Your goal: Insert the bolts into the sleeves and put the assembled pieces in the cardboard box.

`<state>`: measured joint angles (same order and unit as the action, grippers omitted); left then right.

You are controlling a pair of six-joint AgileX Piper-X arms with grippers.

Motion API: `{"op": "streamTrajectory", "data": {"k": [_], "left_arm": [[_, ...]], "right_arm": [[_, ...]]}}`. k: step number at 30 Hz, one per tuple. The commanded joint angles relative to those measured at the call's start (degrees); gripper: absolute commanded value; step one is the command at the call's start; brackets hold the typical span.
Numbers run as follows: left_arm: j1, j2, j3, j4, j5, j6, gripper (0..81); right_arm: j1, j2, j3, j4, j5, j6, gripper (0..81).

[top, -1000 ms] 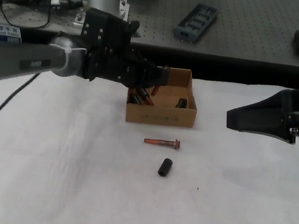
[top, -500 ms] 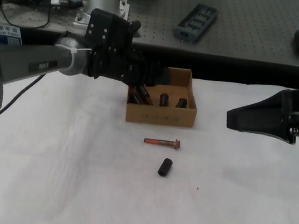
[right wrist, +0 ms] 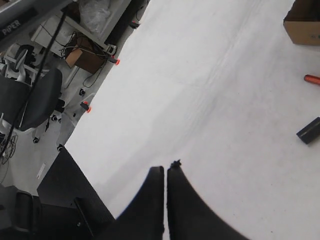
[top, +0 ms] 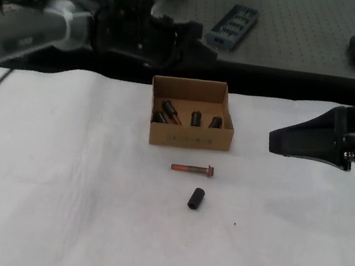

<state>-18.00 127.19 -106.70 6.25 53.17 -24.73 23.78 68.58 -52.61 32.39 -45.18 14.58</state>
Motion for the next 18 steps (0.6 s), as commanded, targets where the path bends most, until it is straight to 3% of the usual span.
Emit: {"op": "streamTrajectory", "data": {"k": [1,5,8,18], "left_arm": [[0.5,-6.5,-0.5,13.2,-0.1,11.4,0.6],[0.5,-13.8,-0.5,37.5,-11.2,33.7,0.6],[0.5,-18.6,0.0,53.3,-15.6,46.0,0.6],[0.5,-40.0,21.5,52.4,-16.9,44.8,0.6]], "right_arm": [[-0.4,-0.7,-0.1,0.6,-0.7,-0.5,2.9],[-0.4,-0.7,-0.1,1.6,-0.5,-0.5,2.9],[-0.4,-0.7,-0.1,2.5,-0.3,-2.2,2.9],[-0.4,-0.7,-0.1,7.6,3.3,-4.9,2.9]]}}
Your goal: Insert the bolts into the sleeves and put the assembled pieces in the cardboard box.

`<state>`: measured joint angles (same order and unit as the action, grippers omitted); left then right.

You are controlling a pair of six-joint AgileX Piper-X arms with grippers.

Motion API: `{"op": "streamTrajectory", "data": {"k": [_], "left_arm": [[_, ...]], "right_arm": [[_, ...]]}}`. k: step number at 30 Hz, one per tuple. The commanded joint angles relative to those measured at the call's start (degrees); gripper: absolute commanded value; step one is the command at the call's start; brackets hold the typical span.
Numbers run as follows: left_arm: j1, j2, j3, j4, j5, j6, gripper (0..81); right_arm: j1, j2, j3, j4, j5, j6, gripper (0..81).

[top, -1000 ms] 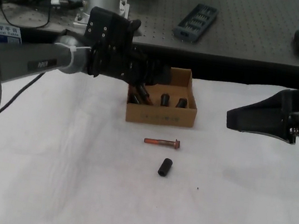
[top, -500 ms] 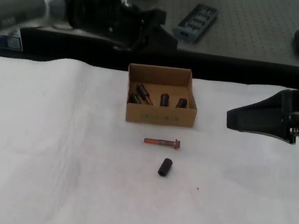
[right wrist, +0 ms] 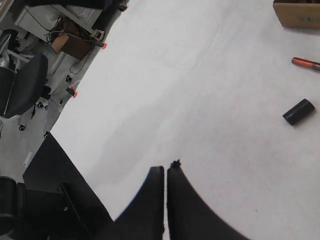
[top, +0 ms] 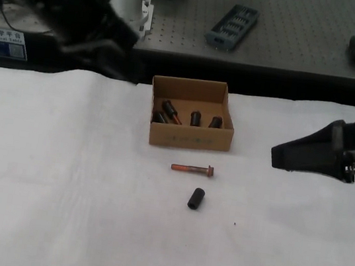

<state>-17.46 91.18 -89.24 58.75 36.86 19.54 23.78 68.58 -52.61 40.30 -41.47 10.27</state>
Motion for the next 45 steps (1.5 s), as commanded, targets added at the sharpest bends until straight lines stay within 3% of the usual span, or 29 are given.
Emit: {"op": "streamTrajectory", "data": {"k": [1,10,17,24,26,31,38,45], "left_arm": [[0.0,-6.5,7.0,-0.7,-0.6,0.2,0.6],[0.0,-28.4,30.7,-7.9,-0.6,-6.8,0.6],[0.0,-40.3,38.6,-8.3,-0.6,-10.3,0.6],[0.0,-44.1,39.0,-9.0,-0.6,-10.6,0.6],[0.0,-44.1,39.0,-9.3,-0.6,-10.6,0.6],[0.0,-44.1,39.0,-9.6,-0.6,-10.6,0.6],[0.0,-44.1,39.0,-9.6,-0.6,-10.6,0.6],[0.0,-44.1,39.0,-9.6,-0.6,-10.6,0.6]], "right_arm": [[-0.4,-0.7,-0.1,0.4,0.1,-0.6,2.9],[-0.4,-0.7,-0.1,7.6,0.6,-0.6,2.9],[-0.4,-0.7,-0.1,8.2,1.1,-0.4,2.9],[-0.4,-0.4,-0.1,6.9,13.8,6.2,0.9],[-0.2,0.0,-0.1,4.9,13.9,9.3,5.0],[2.1,3.1,-0.1,-2.8,14.1,19.5,31.0],[9.8,13.0,-1.4,-11.0,21.3,27.6,26.8],[12.4,25.8,-8.9,-7.2,27.1,27.7,26.8]]}}
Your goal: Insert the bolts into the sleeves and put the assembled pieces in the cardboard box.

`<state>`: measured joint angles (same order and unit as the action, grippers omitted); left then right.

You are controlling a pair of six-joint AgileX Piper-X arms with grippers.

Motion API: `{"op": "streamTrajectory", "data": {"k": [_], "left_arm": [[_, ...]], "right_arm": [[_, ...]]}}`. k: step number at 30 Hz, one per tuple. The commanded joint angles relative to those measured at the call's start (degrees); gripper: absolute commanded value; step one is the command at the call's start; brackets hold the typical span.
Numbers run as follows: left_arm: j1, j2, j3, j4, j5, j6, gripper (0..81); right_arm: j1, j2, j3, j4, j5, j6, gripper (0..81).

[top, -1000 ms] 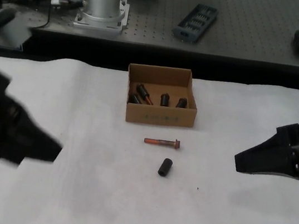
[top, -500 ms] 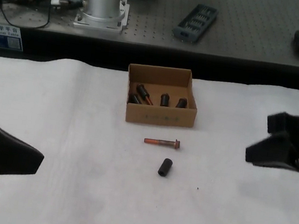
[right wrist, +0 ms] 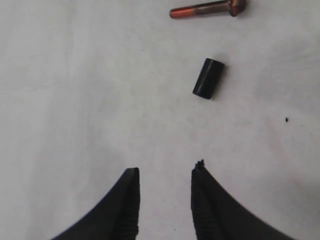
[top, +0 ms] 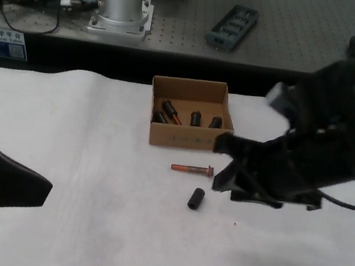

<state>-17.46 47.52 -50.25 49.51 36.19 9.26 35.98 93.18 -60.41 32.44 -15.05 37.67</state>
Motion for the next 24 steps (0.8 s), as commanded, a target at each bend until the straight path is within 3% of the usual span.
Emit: {"op": "streamTrajectory", "data": {"k": [1,12,24], "left_arm": [[0.0,-0.5,0.0,-0.4,0.0,-0.3,0.6],[0.0,-0.5,0.0,-0.5,0.0,0.3,0.6],[0.0,-0.5,0.0,-6.1,0.0,0.4,0.6]], "right_arm": [[0.2,3.1,-2.6,1.7,0.8,0.4,26.8],[0.2,15.2,-14.5,6.3,4.0,4.6,26.8],[0.2,18.6,-16.1,7.5,4.2,9.7,26.8]]}}
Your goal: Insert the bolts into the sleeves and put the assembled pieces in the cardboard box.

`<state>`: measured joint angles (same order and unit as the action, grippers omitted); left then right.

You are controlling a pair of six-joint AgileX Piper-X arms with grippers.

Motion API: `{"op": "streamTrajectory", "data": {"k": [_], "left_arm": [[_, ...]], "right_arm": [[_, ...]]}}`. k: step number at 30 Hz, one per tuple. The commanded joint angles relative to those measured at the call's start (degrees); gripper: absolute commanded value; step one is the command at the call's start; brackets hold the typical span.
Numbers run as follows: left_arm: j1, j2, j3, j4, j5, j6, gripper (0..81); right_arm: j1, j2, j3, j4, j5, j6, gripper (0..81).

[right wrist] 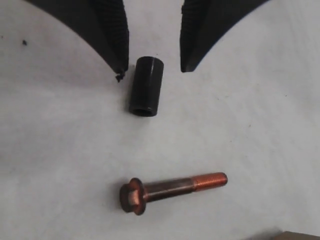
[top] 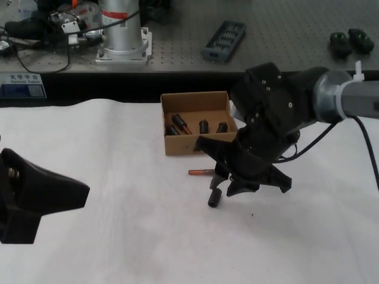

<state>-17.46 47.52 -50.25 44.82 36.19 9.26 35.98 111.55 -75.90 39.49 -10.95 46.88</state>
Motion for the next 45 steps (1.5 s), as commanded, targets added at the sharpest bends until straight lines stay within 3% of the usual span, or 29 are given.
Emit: {"op": "streamTrajectory", "data": {"k": [1,15,30,45], "left_arm": [[0.0,-0.5,0.0,-1.8,0.0,0.4,0.6],[0.0,-0.5,0.0,-2.2,0.0,0.4,0.6],[0.0,-0.5,0.0,-2.2,0.0,0.4,0.6],[0.1,-0.5,0.0,-3.1,0.0,0.4,0.6]], "right_arm": [[0.2,0.5,-0.6,0.5,0.2,1.2,26.8],[4.1,3.8,-0.6,-3.9,1.2,4.1,26.8],[4.1,4.2,-0.6,-3.8,4.3,4.3,26.8],[4.1,4.7,-0.6,-5.1,10.4,12.1,26.8]]}}
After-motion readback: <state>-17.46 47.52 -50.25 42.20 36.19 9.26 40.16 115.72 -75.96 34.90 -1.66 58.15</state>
